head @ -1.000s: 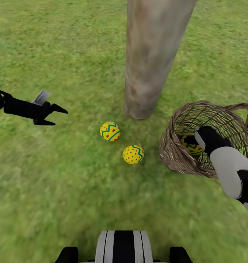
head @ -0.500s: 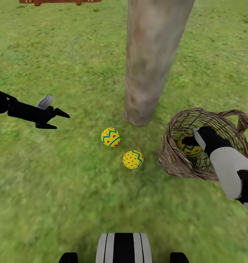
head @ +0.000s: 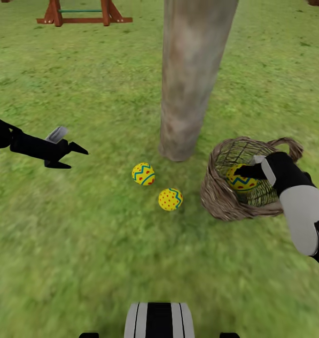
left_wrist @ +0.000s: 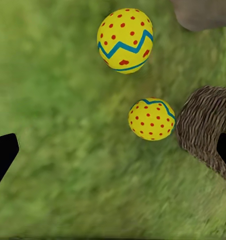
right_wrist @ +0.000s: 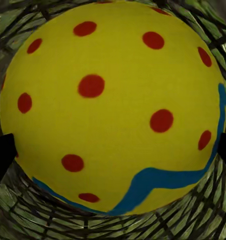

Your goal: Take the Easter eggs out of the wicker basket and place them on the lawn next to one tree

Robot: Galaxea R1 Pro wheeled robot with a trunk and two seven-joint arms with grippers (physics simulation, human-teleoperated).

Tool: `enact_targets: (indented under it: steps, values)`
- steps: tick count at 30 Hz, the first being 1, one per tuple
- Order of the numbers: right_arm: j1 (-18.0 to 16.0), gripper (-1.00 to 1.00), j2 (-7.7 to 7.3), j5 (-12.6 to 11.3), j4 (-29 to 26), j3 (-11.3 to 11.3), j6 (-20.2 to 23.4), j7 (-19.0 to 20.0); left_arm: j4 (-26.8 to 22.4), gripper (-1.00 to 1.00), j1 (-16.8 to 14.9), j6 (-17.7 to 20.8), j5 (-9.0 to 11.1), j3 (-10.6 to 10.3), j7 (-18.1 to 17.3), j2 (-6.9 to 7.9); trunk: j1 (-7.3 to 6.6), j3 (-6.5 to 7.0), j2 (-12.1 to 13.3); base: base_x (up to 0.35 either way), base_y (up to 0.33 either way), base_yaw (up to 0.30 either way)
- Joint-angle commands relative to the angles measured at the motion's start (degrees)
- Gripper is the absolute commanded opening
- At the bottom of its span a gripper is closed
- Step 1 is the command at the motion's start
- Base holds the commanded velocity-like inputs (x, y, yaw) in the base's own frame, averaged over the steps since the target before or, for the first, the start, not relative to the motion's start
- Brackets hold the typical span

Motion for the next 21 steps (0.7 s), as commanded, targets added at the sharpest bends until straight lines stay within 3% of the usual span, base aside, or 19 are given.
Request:
enact_targets:
  steps: [1, 5, 10, 13, 18, 21]
  values:
    - [-0.01, -1.00, -0.07, 0.02, -1.46, -0.21, 0.40, 0.80, 0.05, 1.00, -0.11, -0.11, 0.59, -0.36, 0.54, 0.07, -0.05, 0.18, 0.00, -0.309, 0.000, 0.000]
    - [3.06, -1.00, -0.02, -0.25, -12.34, -0.19, 1.41, 1.32, 0.13, 1.00, -0.10, -0.26, 0.59, -2.43, 0.54, 0.02, -0.16, 1.07, 0.06, -0.335, 0.000, 0.000]
    - [14.74, -1.00, 1.36, -0.01, -42.49, 0.01, 3.65, 1.23, 0.85, 1.00, -0.08, -0.53, 0.53, -3.05, 0.60, 0.18, -0.18, 1.29, 0.07, -0.146, 0.000, 0.000]
    - [18.90, -1.00, 3.05, 0.23, -54.42, 0.15, 4.51, 1.04, 0.97, 1.00, -0.08, -0.72, 0.45, -4.39, 0.80, 0.19, -0.18, 1.29, 0.07, -0.008, 0.000, 0.000]
    - [20.69, -1.00, 7.84, 0.21, -61.04, 1.02, 3.70, 0.96, 1.09, 1.00, -0.11, -0.80, 0.26, -4.95, 0.77, 0.12, -0.18, 1.29, 0.07, 0.000, 0.006, 0.000]
    - [21.08, -1.00, 13.19, 0.37, -61.75, 5.92, 3.50, -0.55, 1.10, 1.00, -0.11, -0.76, 0.16, -4.97, 0.76, 0.11, -0.18, 1.29, 0.07, 0.000, 0.210, 0.000]
